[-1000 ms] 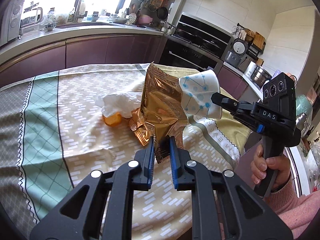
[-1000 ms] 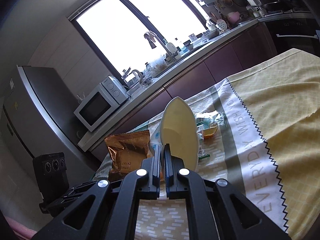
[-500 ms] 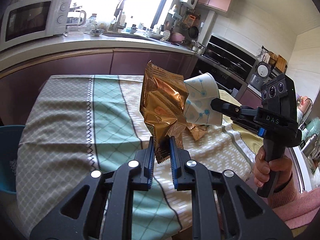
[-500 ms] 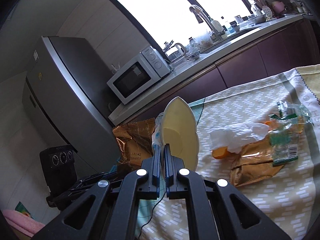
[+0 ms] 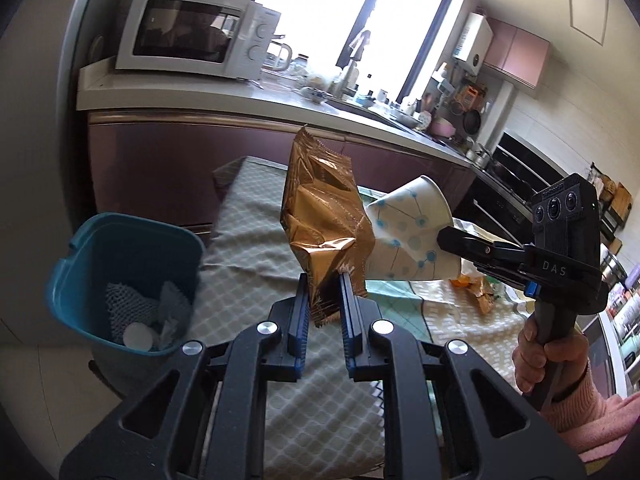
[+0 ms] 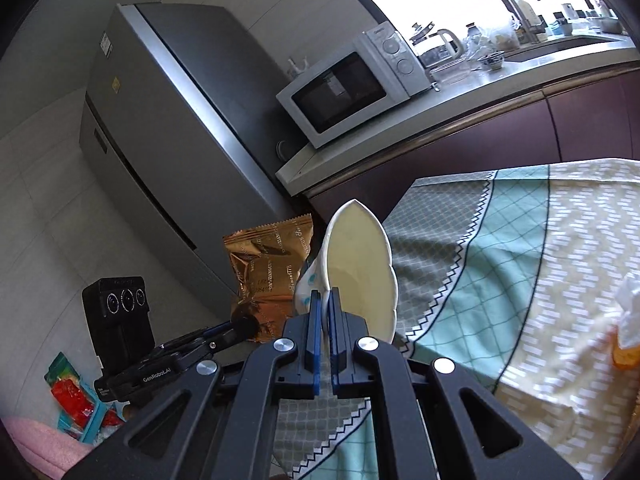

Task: Collect trash
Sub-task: 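Carry wrapper and cup to the teal bin and open both tools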

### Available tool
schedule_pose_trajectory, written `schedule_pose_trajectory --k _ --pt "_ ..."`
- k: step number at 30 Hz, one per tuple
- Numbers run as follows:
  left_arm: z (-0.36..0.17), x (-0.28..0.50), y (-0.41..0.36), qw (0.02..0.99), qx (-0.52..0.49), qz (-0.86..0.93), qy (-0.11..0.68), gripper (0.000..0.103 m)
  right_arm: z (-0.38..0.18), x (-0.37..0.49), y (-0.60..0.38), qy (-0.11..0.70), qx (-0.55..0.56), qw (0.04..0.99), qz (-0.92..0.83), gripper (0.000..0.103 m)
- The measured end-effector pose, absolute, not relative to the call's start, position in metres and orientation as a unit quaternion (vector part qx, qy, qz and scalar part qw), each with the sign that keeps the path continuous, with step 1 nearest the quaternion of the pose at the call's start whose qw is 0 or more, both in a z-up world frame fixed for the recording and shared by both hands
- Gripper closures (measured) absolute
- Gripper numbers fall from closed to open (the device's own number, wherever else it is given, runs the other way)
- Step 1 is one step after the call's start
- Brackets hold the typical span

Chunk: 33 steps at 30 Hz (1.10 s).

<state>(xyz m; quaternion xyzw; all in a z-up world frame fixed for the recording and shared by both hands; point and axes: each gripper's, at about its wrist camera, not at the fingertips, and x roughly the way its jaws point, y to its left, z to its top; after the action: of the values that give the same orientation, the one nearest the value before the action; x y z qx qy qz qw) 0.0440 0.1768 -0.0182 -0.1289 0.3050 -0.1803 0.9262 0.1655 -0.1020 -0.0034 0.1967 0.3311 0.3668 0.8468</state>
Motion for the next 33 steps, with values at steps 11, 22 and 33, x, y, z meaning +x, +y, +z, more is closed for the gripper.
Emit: schedule_pose_trajectory --k 11,22,33 --pt "-0.027 0.056 0.261 0.934 -0.153 -0.087 0.310 0.088 -0.005 0.202 -0.020 0.360 0.160 0.817 0.421 0.100" --pt "-0.064 0.088 0.308 0.919 -0.167 -0.025 0.355 0.088 -0.028 0.241 0.051 0.408 0.126 0.797 0.427 0.100" --pt "-0.096 0.121 0.315 0.905 -0.160 0.006 0.395 0.088 -0.057 0.267 0.099 0.450 0.094 0.792 0.402 0.093"
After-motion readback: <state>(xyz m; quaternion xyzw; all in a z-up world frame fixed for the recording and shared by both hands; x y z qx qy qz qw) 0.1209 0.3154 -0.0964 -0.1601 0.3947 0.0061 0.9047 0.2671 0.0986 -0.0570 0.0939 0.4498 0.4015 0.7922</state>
